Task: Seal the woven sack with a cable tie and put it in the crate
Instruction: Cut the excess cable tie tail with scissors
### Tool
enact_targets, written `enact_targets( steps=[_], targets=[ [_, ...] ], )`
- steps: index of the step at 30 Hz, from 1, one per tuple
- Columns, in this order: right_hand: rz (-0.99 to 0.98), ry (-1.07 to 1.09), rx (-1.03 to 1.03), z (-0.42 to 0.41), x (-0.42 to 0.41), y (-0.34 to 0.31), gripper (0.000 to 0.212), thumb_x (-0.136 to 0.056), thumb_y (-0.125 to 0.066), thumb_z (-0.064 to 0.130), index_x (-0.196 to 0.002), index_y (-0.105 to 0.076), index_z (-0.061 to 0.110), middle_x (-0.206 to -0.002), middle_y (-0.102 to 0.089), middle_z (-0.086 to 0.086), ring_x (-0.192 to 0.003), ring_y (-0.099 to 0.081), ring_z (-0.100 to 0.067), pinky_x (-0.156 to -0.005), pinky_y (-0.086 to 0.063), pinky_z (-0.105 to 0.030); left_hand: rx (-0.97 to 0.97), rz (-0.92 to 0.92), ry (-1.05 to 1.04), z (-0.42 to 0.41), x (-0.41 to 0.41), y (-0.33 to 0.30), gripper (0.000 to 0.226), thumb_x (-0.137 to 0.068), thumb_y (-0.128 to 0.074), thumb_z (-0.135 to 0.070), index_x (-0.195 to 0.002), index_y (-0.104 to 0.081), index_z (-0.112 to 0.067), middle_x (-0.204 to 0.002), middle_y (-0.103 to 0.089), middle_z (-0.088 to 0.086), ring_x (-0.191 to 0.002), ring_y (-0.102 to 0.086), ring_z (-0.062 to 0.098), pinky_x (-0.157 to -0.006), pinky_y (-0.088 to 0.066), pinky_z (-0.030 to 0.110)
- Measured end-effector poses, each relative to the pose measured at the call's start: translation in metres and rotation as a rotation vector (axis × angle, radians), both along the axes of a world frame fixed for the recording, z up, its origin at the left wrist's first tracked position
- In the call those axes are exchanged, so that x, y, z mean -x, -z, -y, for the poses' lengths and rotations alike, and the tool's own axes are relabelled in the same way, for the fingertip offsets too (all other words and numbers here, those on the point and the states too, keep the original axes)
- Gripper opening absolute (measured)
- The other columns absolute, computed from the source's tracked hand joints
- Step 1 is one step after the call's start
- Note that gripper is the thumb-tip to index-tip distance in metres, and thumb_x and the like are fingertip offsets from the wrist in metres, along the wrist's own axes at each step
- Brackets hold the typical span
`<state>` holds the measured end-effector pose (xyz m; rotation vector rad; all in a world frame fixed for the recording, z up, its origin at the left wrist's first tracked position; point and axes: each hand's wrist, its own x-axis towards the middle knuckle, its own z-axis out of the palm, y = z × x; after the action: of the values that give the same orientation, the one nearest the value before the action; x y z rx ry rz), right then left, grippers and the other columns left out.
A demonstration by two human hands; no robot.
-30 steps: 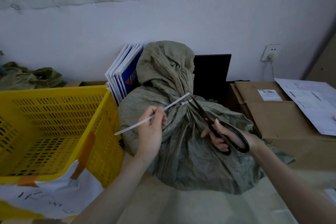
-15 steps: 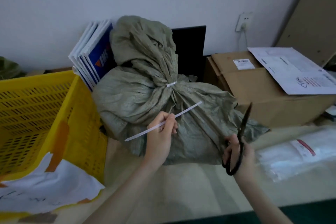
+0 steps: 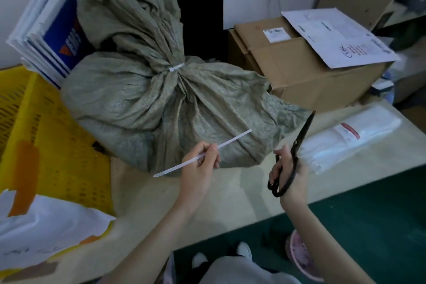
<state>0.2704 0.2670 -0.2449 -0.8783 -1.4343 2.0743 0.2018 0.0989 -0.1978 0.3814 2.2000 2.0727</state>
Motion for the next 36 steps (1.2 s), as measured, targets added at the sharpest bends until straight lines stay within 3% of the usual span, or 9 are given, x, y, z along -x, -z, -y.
enact_targets(
  steps=[3, 5, 7, 12, 17, 23, 29, 33, 36],
  targets=[
    [0.175, 0.066, -0.014, -0.018, -0.005, 0.032, 0.024, -0.092, -0.059, 0.033, -0.091, -0.050, 0.011, -0.053, -0.044, 0.006, -0.044, -0.040, -0.011, -0.045, -0.033, -0.027, 0.026, 0.029, 0.066, -0.010, -0.009, 0.009, 0.030, -0.097, -0.050, -0.007, -0.067, -0.051, -0.003, -0.060, -0.051, 0.000, -0.058, -0.048, 0.008, -0.060, -0.041, 0.017],
    [0.397, 0.066, -0.142, -0.030, -0.005, 0.052, 0.025, -0.093, -0.058, 0.028, -0.109, -0.047, 0.012, -0.079, -0.057, -0.004, -0.067, -0.053, -0.019, -0.060, -0.043, -0.034, 0.046, 0.045, 0.090, -0.015, -0.016, 0.014, 0.031, -0.097, -0.051, -0.008, -0.066, -0.051, -0.005, -0.058, -0.051, -0.004, -0.058, -0.048, 0.007, -0.059, -0.041, 0.017],
    [0.561, 0.040, -0.229, -0.042, -0.003, 0.067, 0.033, -0.093, -0.055, 0.014, -0.121, -0.039, 0.005, -0.098, -0.055, -0.013, -0.086, -0.054, -0.029, -0.074, -0.047, -0.041, 0.058, 0.063, 0.114, -0.019, -0.022, 0.018, 0.030, -0.097, -0.050, -0.008, -0.067, -0.051, -0.008, -0.058, -0.052, -0.007, -0.059, -0.049, 0.008, -0.060, -0.042, 0.019],
    [0.718, -0.173, -0.489, -0.067, 0.012, 0.079, 0.025, -0.087, -0.054, 0.006, -0.109, -0.041, 0.003, -0.093, -0.051, -0.012, -0.083, -0.051, -0.029, -0.056, -0.037, -0.030, 0.094, 0.105, 0.147, -0.020, -0.034, 0.025, 0.028, -0.097, -0.051, -0.012, -0.071, -0.053, -0.003, -0.061, -0.054, -0.007, -0.062, -0.051, 0.008, -0.065, -0.045, 0.026],
    [0.882, -0.346, -0.802, -0.082, 0.035, 0.089, 0.034, -0.092, -0.053, 0.026, -0.113, -0.041, 0.002, -0.108, -0.060, -0.022, -0.098, -0.058, -0.040, -0.072, -0.043, -0.041, 0.128, 0.112, 0.155, -0.020, -0.037, 0.031, 0.029, -0.098, -0.051, -0.011, -0.069, -0.052, -0.006, -0.060, -0.054, -0.007, -0.061, -0.051, 0.009, -0.064, -0.044, 0.027],
    [0.849, -0.380, -1.022, -0.084, 0.037, 0.104, 0.035, -0.095, -0.047, 0.021, -0.121, -0.048, -0.002, -0.116, -0.053, -0.028, -0.101, -0.054, -0.045, -0.085, -0.043, -0.048, 0.169, 0.120, 0.149, -0.020, -0.038, 0.045, 0.028, -0.097, -0.053, -0.014, -0.071, -0.053, -0.004, -0.062, -0.053, -0.002, -0.062, -0.050, 0.011, -0.063, -0.043, 0.030],
    [0.566, -0.211, -0.630, -0.066, 0.007, 0.077, 0.035, -0.091, -0.050, 0.006, -0.125, -0.057, 0.006, -0.126, -0.054, -0.011, -0.114, -0.051, -0.026, -0.098, -0.042, -0.038, 0.187, 0.185, 0.140, -0.019, -0.046, 0.064, 0.027, -0.097, -0.054, -0.012, -0.073, -0.054, 0.000, -0.063, -0.054, -0.002, -0.059, -0.048, 0.007, -0.060, -0.042, 0.020],
    [0.303, -0.248, -0.197, -0.037, -0.027, 0.041, 0.015, -0.094, -0.052, 0.007, -0.097, -0.067, 0.007, -0.085, -0.067, -0.007, -0.076, -0.061, -0.016, -0.069, -0.047, -0.026, 0.205, 0.238, 0.189, -0.025, -0.051, 0.074, 0.025, -0.096, -0.055, -0.014, -0.072, -0.056, -0.007, -0.063, -0.055, -0.006, -0.060, -0.050, 0.005, -0.061, -0.043, 0.018],
    [0.268, -0.312, -0.087, -0.025, -0.056, 0.039, 0.014, -0.093, -0.056, 0.009, -0.088, -0.066, 0.001, -0.068, -0.061, -0.006, -0.056, -0.053, -0.011, -0.055, -0.042, -0.019, 0.258, 0.257, 0.306, -0.031, -0.056, 0.081, 0.025, -0.096, -0.055, -0.017, -0.073, -0.057, -0.008, -0.063, -0.056, -0.007, -0.059, -0.050, 0.006, -0.060, -0.044, 0.019]
  ],
)
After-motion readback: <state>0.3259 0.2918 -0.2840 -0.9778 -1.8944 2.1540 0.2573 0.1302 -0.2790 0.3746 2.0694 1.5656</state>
